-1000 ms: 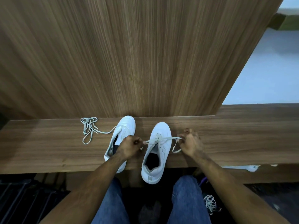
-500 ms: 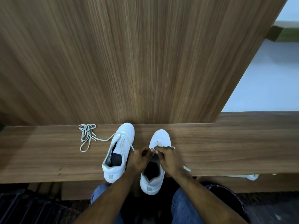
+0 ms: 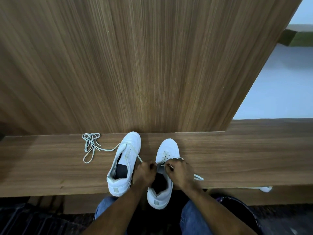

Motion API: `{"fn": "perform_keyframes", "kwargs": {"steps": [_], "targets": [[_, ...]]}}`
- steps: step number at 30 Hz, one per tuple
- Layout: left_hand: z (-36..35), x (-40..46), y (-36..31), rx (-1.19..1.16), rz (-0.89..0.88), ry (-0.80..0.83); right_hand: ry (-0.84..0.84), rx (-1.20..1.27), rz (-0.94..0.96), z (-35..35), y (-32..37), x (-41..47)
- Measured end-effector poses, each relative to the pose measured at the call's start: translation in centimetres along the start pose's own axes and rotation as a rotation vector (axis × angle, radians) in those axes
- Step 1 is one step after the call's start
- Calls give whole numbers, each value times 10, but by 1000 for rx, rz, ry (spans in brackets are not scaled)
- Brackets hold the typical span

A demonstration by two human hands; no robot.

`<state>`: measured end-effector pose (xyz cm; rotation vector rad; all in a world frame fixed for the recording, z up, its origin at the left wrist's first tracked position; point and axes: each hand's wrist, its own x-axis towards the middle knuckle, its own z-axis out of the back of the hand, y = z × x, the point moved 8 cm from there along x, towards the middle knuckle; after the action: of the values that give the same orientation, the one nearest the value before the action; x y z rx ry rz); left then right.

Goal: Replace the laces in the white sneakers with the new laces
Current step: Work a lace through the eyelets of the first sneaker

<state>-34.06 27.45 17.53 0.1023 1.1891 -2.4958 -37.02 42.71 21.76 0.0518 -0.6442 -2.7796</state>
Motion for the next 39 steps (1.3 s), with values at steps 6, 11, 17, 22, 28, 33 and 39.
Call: {"fn": "perform_keyframes", "kwargs": {"steps": [6, 11, 17, 22, 28, 33, 39], "targets": [[0, 5, 2, -130, 95, 28, 31, -60, 42, -2, 16, 1], [1, 4, 5, -164, 116, 23, 48, -72, 59, -3, 18, 0], [1, 2, 3, -164, 118, 41, -21, 37, 75, -6, 21, -4], [1, 1, 8, -296, 200, 19, 18, 13, 66, -15, 25, 2], [-2, 6, 9, -482, 336, 154, -7, -75, 132, -15, 23, 5], [18, 10, -8, -506, 356, 93, -47, -137, 110, -14, 9, 6], [87, 43, -26, -1099, 379, -25, -43, -114, 85, -5, -9, 4]]}}
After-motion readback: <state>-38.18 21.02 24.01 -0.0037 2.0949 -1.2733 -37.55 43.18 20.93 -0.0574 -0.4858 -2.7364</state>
